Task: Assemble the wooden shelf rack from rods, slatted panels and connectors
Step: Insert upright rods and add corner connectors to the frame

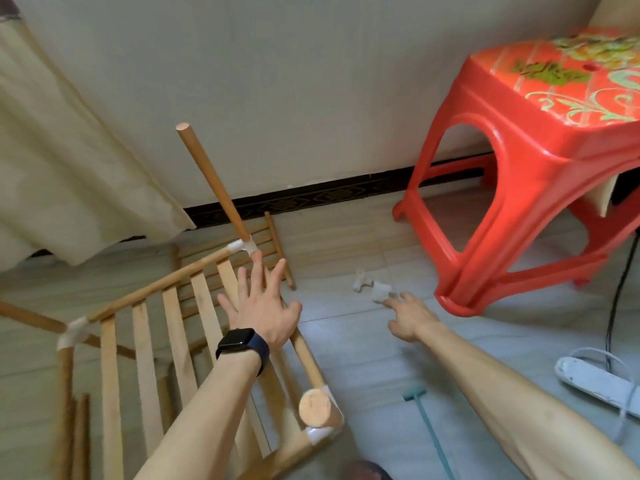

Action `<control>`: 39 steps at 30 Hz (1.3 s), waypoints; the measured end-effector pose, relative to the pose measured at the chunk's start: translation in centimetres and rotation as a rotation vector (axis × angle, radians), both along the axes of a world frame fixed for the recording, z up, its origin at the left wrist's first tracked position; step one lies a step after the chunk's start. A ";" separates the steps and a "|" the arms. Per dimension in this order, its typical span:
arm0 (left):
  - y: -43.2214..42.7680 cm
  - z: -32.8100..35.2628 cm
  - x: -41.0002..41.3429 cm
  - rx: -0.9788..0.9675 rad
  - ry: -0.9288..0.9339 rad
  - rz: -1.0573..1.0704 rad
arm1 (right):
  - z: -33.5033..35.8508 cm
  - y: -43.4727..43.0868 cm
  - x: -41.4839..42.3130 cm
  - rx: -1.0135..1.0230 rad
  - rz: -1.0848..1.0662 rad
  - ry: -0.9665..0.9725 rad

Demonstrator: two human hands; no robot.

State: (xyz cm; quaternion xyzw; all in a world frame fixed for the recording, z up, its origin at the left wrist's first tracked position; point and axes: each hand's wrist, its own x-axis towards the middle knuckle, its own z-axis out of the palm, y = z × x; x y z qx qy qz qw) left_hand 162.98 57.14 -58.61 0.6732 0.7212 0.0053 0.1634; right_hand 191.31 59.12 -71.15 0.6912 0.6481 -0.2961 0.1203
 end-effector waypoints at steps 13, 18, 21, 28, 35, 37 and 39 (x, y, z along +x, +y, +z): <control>-0.3 -0.5 -0.4 0.018 -0.089 0.023 | -4.9 1.7 -3.1 0.000 -0.069 -0.026; -0.6 -0.3 -0.9 0.024 -0.116 0.010 | -4.7 -2.8 -3.5 0.133 -0.117 0.066; -0.8 -0.5 -1.5 0.040 -0.110 0.010 | -4.6 -5.2 -3.3 0.140 -0.124 0.114; -1.3 -0.5 -1.7 0.059 -0.119 0.017 | -5.3 -6.3 -3.2 0.119 -0.155 0.125; -1.3 -0.2 -1.2 0.047 -0.117 0.037 | -7.5 -6.4 -4.7 0.125 -0.125 0.097; -1.4 -0.1 -1.2 0.040 -0.113 0.042 | -7.9 -6.9 -5.1 0.154 -0.128 0.103; -1.5 0.1 -1.3 0.034 -0.116 0.044 | -8.0 -7.4 -5.2 0.135 -0.173 0.128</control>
